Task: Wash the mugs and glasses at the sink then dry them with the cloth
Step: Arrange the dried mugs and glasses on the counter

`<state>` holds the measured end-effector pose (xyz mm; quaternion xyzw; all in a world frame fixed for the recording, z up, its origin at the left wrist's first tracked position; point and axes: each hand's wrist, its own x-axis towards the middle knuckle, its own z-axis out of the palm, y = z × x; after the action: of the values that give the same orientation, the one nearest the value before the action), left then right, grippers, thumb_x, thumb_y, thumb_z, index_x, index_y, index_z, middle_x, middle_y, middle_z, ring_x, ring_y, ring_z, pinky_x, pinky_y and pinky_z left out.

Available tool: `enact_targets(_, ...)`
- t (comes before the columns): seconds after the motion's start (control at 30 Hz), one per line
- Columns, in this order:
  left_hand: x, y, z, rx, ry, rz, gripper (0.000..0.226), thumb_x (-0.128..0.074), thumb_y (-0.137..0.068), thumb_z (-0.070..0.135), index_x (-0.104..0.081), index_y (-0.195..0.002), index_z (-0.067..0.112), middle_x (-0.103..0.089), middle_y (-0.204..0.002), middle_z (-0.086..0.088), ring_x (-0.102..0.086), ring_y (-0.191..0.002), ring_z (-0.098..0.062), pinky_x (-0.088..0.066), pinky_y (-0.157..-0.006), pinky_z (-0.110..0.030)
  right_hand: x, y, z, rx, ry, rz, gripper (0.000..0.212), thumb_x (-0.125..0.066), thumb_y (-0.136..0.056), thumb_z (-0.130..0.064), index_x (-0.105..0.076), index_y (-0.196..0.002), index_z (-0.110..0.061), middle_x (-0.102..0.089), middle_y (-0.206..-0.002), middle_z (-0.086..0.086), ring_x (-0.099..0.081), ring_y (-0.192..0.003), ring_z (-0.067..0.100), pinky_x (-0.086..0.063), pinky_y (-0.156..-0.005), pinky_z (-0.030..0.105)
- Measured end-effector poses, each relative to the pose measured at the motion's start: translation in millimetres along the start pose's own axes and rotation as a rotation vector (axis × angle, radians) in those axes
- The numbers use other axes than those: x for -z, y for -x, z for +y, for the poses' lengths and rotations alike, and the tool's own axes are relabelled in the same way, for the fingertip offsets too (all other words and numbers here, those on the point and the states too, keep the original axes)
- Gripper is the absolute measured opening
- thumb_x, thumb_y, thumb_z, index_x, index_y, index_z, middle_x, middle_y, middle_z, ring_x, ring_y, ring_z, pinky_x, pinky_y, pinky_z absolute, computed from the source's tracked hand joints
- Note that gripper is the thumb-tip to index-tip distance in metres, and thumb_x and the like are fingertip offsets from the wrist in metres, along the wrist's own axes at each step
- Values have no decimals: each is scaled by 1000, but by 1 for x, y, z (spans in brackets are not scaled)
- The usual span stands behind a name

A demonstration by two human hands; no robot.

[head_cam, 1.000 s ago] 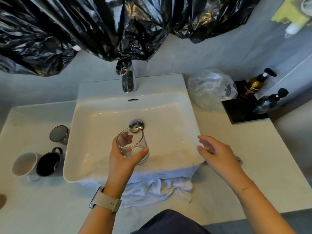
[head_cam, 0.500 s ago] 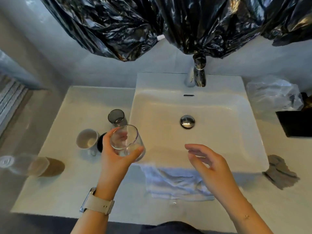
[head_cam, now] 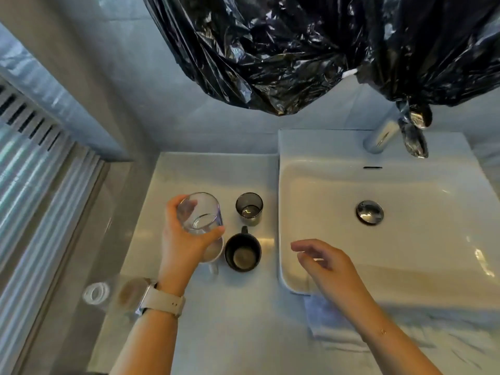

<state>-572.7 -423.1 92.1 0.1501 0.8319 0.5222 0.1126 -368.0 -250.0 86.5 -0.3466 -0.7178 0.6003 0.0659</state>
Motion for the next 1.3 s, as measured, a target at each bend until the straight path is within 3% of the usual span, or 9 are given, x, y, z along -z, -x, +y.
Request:
enact_targets(0.07,4,-33,-12,-37,-28,-55,82,-92,-62,11,-41,-122,35,-54,-117,23,-50,-110,14,-40,-89,-13,-29,-15,-9,-14,38,73,25,-62,-92,-15,-68,-98,-39,-68,-99,-20,-61,-91,-6,-44,-73,2)
enact_targets(0.13,4,-59,-23,-84,-90,-88,81,-90,-62,13,-43,-125,30,-54,-118,17,-47,-110,-2,-36,-84,-11,-57,-34,-18,-17,76,130,28,-65,-89,-14,-64,-103,-38,-64,-105,-15,-61,-95,-1,-45,-73,4)
enact_targets(0.23,-3,-86,-38,-59,-99,-105,85,-91,-62,12,-44,-133,22,-51,-122,9,-42,-113,-16,-38,-87,-23,-90,-72,-29,-47,167,180,40,-68,-87,-17,-55,-121,-32,-54,-115,-12,-58,-100,9,-41,-72,5)
enact_targets(0.33,-17,-104,-51,28,-76,-96,86,-91,-61,7,-44,-132,16,-53,-127,-6,-49,-114,-25,-44,-97,-40,-113,-111,-31,-109,316,159,63,-72,-84,-27,-43,-140,-20,-45,-128,0,-56,-109,21,-42,-85,21)
enact_targets(0.47,-37,-120,-73,137,-115,-157,83,-89,-64,7,-44,-133,13,-54,-128,-10,-52,-117,-29,-46,-97,-39,-128,-145,-21,-193,553,126,78,-70,-85,-36,-28,-148,-18,-40,-144,9,-53,-122,31,-43,-96,33)
enact_targets(0.87,-79,-152,-93,146,-204,-276,78,-84,-70,3,-44,-136,11,-51,-134,-13,-51,-122,-30,-44,-100,-32,-114,-209,-14,-52,759,83,67,-70,-83,-41,-41,-138,-15,-41,-133,6,-61,-105,26,-49,-86,31)
enact_targets(1.07,-107,-200,-76,78,-314,-288,81,-86,-68,9,-45,-138,18,-43,-134,-19,-45,-121,-37,-40,-97,-32,-93,-273,-37,75,1005,46,79,-65,-87,-43,-29,-148,-8,-50,-135,15,-49,-123,33,-45,-95,37)
enact_targets(1.17,-121,-223,-69,37,-394,-258,80,-84,-73,18,-44,-143,20,-41,-135,-20,-42,-122,-38,-39,-97,-31,-83,-300,-49,78,1108,23,65,-64,-88,-40,-42,-137,-4,-55,-128,17,-50,-119,33,-44,-92,34)
enact_targets(1.3,-137,-243,-63,58,-359,-276,88,-82,-76,21,-33,-149,24,-41,-139,-17,-41,-124,-36,-36,-98,-29,-75,-322,-55,42,1120,18,41,-59,-92,-33,-54,-123,-6,-54,-124,16,-53,-109,31,-40,-76,32)
